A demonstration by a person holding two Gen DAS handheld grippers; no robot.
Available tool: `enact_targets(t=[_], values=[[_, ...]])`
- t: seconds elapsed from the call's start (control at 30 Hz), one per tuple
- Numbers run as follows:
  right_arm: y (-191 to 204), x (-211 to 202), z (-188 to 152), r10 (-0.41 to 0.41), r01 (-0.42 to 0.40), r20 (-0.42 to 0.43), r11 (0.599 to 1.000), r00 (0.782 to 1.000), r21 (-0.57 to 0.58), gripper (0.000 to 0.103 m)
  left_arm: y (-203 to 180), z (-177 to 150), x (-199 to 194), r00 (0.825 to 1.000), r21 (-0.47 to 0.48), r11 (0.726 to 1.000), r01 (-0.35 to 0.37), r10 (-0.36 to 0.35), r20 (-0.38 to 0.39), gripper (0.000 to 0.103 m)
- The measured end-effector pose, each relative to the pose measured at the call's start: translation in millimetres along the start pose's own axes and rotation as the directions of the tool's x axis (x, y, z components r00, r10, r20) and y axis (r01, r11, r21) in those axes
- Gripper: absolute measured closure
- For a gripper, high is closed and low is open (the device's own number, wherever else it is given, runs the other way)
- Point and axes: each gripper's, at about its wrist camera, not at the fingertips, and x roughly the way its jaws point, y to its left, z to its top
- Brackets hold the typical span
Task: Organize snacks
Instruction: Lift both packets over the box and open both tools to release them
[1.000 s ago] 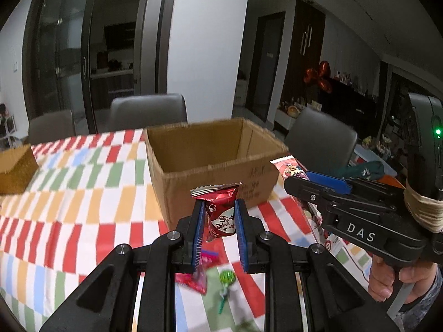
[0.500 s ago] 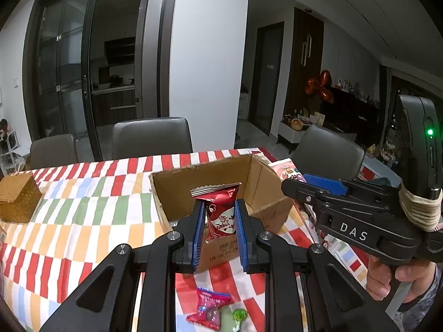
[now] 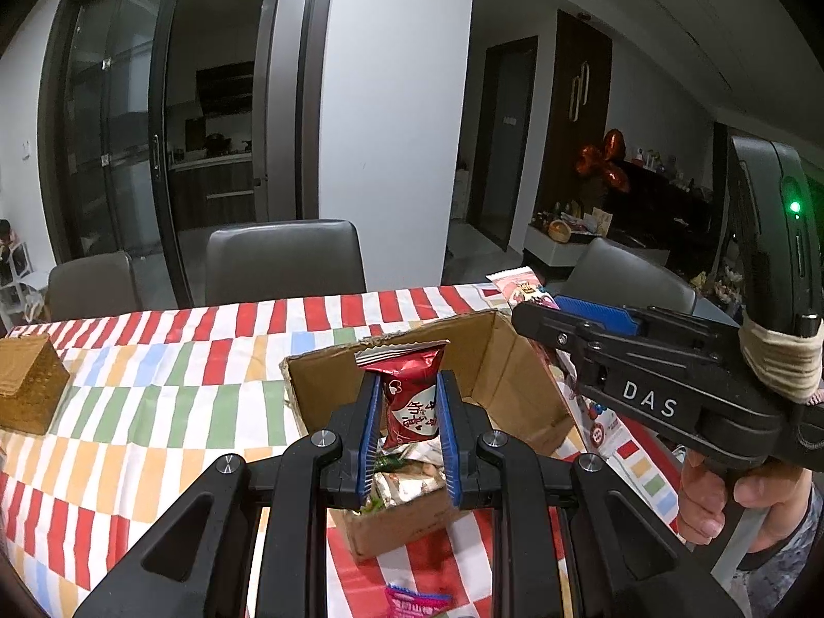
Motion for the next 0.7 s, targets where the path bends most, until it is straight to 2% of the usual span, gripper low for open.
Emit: enact_targets(t=[0.4,0.43,0.5,0.53,0.57,0.7], values=[[-9.4,47.0,9.3,-0.002,0.002,-0.033,1.0,0.999,0.0,0.07,8.0,11.9,44.1,0.999,0.018,1.0,-0.005,0.006,-0.046,0.08],[-10.1,50.7,9.5,0.001,-0.001,-0.037,1.0,0.999,-0.001,0.07,9.0,12.6,46.9,0.999,0.016,1.0,-0.01,0.011,-0.048,0.078],[-9.9,55.9,9.8,-0.001,0.001,-0.039,1.0,0.999,0.0,0.067,9.9,13.6,48.8,0.999,0.015,0.999,-0.029,0.03,-0.046,0.059],[-10.9,57.3,9.3,-0.007,0.007,-0.041,1.0,0.999,0.002,0.059,10.4,13.0,48.6,0.998,0.016,0.999,-0.039,0.039,-0.041,0.058],[-11.7,58.7,9.2,-0.014,0.015,-0.046,1.0,0.999,0.006,0.056,10.6,11.8,48.2,0.998,0.018,0.999,-0.046,0.047,-0.044,0.058],[-12.9,54.0,2.4,-0.037,0.037,-0.04,0.999,0.999,0.001,0.053,13.1,3.2,41.6,0.997,0.02,0.998,-0.06,0.061,-0.052,0.055]])
